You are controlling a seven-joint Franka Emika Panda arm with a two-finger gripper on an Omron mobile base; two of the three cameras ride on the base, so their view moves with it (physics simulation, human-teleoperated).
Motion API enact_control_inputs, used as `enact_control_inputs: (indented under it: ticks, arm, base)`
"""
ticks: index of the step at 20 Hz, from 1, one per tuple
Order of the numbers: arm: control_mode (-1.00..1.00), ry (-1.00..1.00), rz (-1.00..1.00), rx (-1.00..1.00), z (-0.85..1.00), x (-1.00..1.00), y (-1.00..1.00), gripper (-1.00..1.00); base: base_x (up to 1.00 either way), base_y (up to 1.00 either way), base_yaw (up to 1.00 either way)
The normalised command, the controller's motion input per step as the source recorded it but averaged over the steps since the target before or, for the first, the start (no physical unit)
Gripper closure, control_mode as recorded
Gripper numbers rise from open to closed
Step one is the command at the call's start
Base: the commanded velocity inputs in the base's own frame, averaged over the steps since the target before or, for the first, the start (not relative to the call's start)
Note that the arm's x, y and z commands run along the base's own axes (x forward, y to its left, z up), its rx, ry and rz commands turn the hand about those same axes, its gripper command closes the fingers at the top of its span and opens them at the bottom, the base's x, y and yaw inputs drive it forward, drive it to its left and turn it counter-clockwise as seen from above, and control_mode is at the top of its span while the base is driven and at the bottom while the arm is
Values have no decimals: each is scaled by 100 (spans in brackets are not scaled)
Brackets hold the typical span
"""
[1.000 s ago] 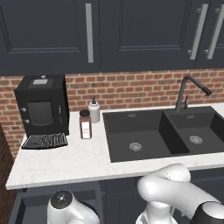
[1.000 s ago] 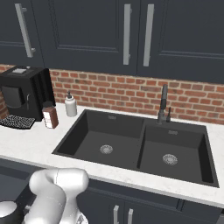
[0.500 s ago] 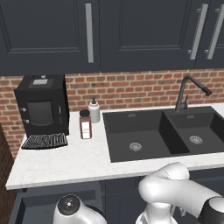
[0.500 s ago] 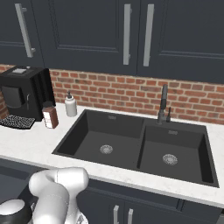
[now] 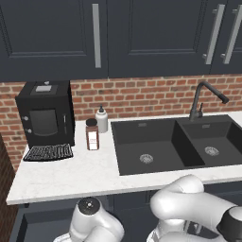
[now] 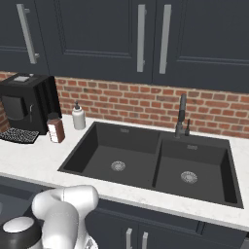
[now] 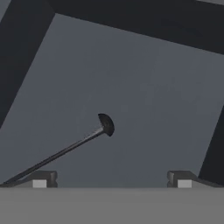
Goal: Pick the ladle from the drawer and place it on the counter.
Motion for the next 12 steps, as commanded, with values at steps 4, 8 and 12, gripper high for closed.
enact_control_inputs:
  ticks: [4, 8, 12]
  arm:
    - [-100, 0, 0, 3, -38, 49, -31, -100]
    - [-100, 0, 0, 0, -40, 21, 10, -100]
    - [-100, 0, 0, 0, -35, 1, 27, -100]
  base:
    - [0, 0, 0]
    - [0, 0, 0]
    - [0, 0, 0]
